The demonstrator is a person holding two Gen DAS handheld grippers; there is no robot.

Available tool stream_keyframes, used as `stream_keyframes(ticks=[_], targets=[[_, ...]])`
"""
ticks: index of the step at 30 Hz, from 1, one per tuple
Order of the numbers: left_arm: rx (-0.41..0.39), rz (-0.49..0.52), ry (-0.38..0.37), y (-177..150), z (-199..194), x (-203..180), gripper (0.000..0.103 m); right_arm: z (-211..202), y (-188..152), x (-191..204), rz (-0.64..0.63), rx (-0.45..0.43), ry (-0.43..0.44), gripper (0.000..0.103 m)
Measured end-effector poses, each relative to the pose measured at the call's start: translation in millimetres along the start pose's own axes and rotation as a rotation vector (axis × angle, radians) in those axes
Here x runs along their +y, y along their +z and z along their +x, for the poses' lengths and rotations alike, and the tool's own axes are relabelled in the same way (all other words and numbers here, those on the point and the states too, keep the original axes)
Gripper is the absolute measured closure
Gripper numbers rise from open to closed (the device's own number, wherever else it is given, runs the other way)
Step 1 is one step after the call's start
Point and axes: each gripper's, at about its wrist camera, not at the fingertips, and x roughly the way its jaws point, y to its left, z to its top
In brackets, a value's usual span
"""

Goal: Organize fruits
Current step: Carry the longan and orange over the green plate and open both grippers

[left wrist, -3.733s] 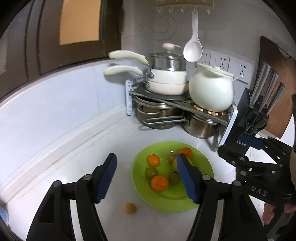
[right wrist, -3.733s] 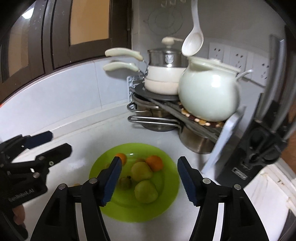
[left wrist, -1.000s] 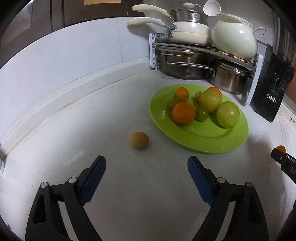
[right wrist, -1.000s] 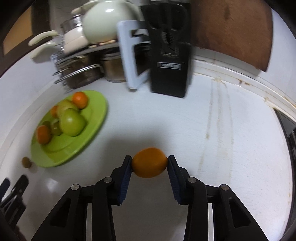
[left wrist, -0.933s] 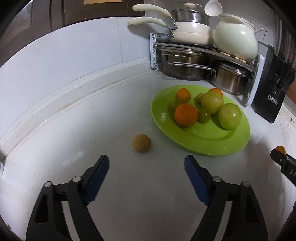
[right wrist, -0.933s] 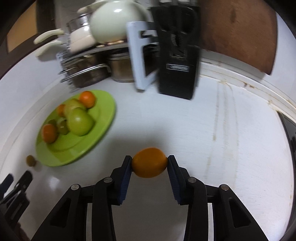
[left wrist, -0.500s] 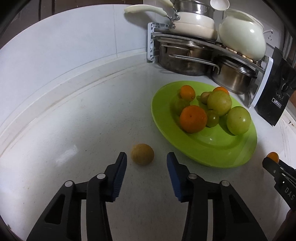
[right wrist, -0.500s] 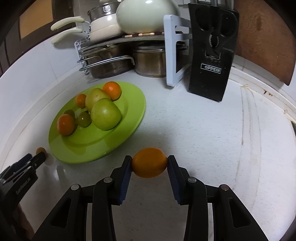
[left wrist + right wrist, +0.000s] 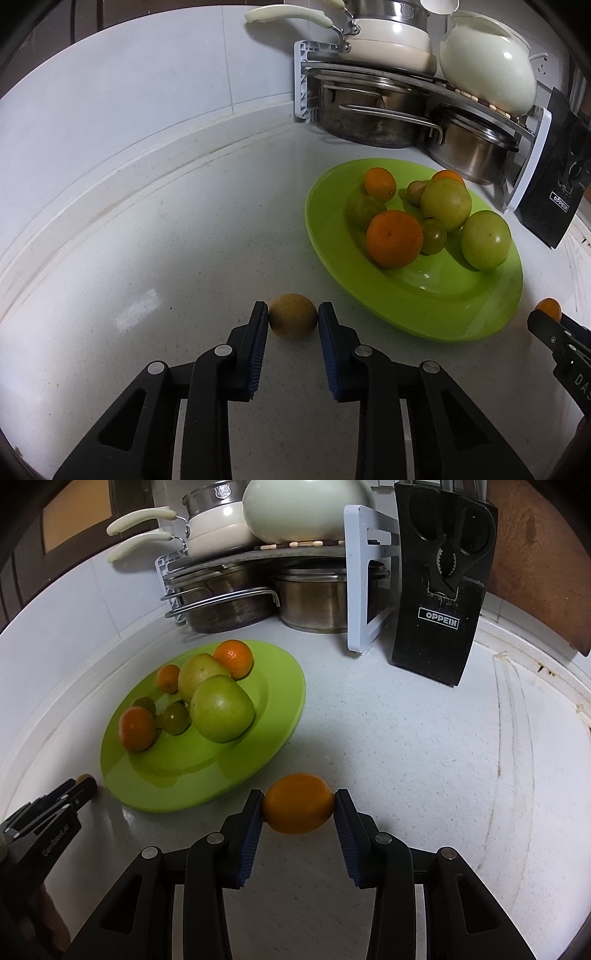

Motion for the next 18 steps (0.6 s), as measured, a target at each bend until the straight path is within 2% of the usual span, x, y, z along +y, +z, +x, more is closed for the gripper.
stream_keyframes(ticks=[18], targets=[[-0.06, 0.023, -0.045, -11.5, -55.1, -3.7, 0.075, -34.1, 2.5, 1.9, -0.038, -0.058, 0.045, 0.063]])
